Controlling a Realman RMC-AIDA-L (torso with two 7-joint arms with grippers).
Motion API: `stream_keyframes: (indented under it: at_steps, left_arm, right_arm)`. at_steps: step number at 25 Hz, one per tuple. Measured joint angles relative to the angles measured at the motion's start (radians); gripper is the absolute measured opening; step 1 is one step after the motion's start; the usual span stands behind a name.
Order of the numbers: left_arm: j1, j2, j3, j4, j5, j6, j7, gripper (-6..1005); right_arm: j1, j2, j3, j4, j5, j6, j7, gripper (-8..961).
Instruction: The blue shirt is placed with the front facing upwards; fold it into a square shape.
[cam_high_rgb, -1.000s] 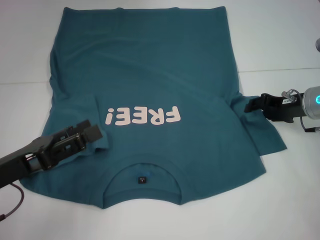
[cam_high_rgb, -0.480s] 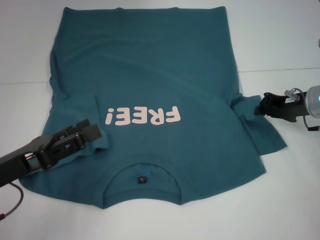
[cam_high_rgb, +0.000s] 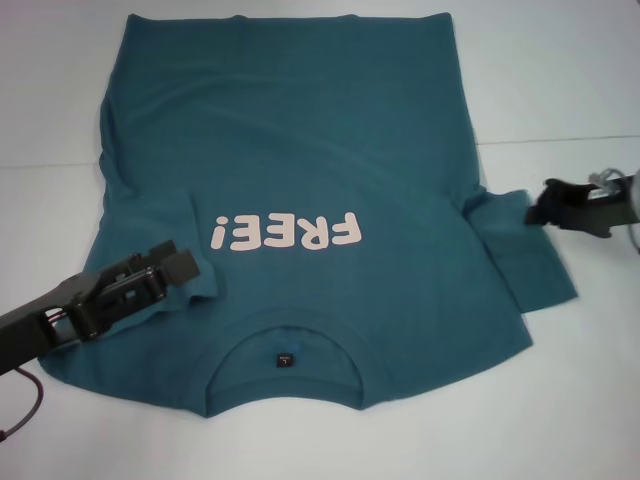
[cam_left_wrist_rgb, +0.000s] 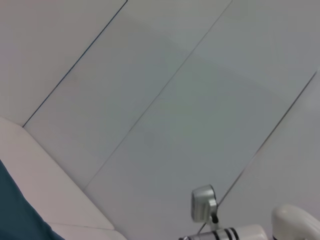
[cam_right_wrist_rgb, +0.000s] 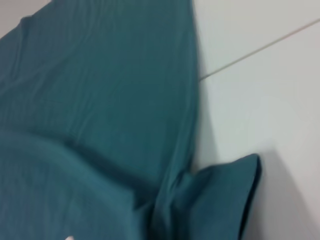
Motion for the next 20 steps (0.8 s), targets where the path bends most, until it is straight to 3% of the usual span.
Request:
stream_keyframes:
  at_steps: [8, 20]
  left_arm:
    - [0.011, 0.0, -0.001, 0.0, -0.017, 0.002, -0.002, 766]
    - [0.03, 0.0, -0.017, 0.0, -0.024, 0.017, -0.003, 765]
  right_arm:
    - [-0.051, -0.051, 0.006, -0.077, 0.003, -0.057, 0.043, 9]
    - [-0.001, -0.053, 0.006, -0.119, 0.004, -0.062, 0.046, 10]
